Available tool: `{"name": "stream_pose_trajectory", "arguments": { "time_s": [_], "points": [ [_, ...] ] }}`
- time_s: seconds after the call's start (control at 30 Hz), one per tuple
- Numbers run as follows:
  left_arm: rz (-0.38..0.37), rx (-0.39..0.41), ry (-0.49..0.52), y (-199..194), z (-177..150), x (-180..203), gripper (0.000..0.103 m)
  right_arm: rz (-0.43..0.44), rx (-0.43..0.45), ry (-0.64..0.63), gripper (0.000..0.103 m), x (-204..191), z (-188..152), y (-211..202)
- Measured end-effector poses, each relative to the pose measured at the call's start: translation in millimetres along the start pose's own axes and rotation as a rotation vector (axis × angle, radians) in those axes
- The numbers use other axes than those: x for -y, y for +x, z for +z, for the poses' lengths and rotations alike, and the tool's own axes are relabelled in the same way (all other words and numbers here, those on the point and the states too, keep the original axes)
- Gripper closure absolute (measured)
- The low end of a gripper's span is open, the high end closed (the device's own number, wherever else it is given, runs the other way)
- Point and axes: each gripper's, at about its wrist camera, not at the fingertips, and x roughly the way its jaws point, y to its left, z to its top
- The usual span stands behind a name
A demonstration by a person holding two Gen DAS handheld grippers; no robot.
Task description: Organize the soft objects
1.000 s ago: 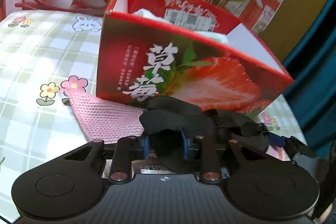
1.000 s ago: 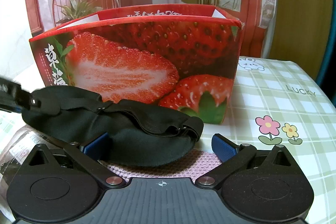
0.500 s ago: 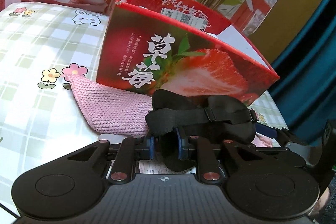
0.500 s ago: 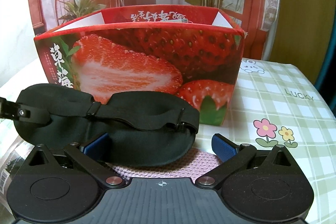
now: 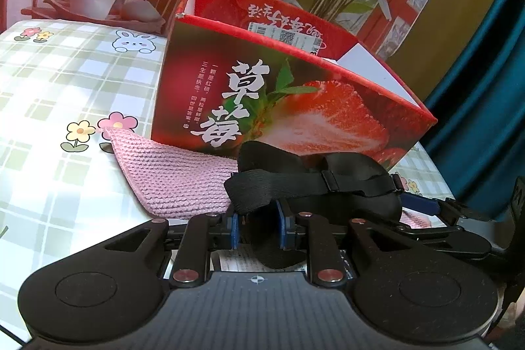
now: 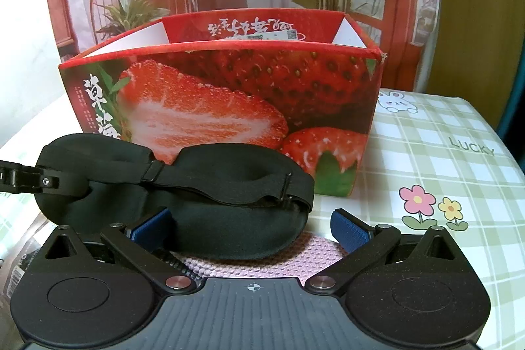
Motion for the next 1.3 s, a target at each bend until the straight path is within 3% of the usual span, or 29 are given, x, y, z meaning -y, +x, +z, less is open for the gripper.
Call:
{"name": "stream_pose_trajectory", "arguments": {
  "time_s": [0.57, 1.03, 1.13, 1.2, 1.3],
  "points": [
    [0.014, 0.028, 0.013, -2.8, 0.6, 0.2, 0.078, 0.047, -0.002, 0.011, 0.001, 2.8, 2.2, -4.1],
    [-0.014, 0.007, -0.018, 0.3, -0.6, -4.9, 0.079, 0.125, -0.007, 0.133, 0.008, 24.1, 14.3, 5.4],
    [-0.008, 0.015, -0.007, -0.7, -0.2, -2.9, 0.079, 0.149, -0.033, 0.179, 0.012, 30.5, 15.6, 13.9],
    [-0.005, 0.022, 0.002, -1.9, 0.1, -1.6, 0.081, 0.175, -0.051, 0.198, 0.028, 31.9, 15.2, 16.8],
    [0.002, 0.032, 0.010, -4.0, 1.4, -0.9, 0.082, 0.192, -0.041, 0.197, 0.042, 29.8, 14.5, 11.0]
  ]
}}
